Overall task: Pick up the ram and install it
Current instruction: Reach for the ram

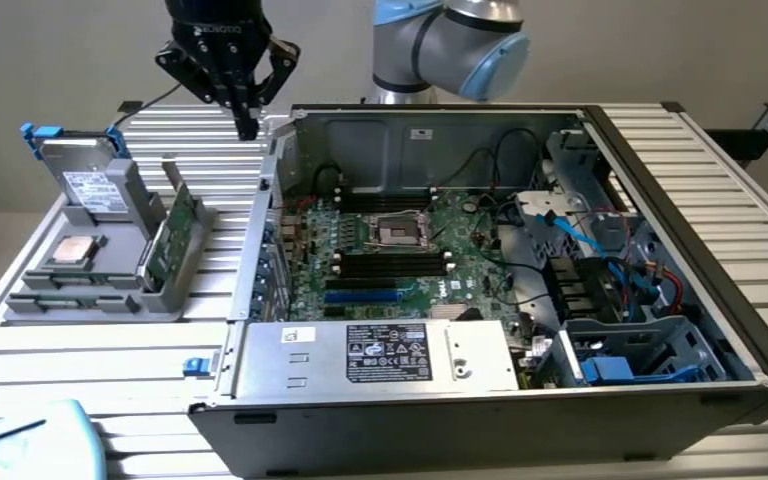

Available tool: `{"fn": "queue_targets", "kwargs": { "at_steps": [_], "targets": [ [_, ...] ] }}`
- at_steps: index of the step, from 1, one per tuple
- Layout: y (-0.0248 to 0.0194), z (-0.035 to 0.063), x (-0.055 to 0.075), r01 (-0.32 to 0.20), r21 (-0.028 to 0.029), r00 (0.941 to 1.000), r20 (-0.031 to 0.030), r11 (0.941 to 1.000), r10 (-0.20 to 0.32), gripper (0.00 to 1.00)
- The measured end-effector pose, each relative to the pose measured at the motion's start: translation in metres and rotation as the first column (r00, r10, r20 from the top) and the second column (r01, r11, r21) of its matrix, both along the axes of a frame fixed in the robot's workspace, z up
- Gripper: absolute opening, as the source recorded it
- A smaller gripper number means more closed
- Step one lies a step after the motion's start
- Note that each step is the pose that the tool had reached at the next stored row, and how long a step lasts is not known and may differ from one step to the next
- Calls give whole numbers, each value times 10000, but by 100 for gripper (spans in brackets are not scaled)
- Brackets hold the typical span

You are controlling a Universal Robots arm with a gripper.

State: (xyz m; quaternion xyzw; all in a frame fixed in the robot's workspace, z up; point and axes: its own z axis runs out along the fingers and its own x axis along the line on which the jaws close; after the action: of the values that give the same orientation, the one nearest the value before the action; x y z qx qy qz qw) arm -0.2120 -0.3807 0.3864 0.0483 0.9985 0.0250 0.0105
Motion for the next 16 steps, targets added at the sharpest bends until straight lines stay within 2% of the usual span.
{"fn": "queue_targets", "kwargs": {
  "at_steps": [16],
  "targets": [
    [0, -81, -729, 0, -1, 10000, -67, 10000, 0, 11]
  ]
}}
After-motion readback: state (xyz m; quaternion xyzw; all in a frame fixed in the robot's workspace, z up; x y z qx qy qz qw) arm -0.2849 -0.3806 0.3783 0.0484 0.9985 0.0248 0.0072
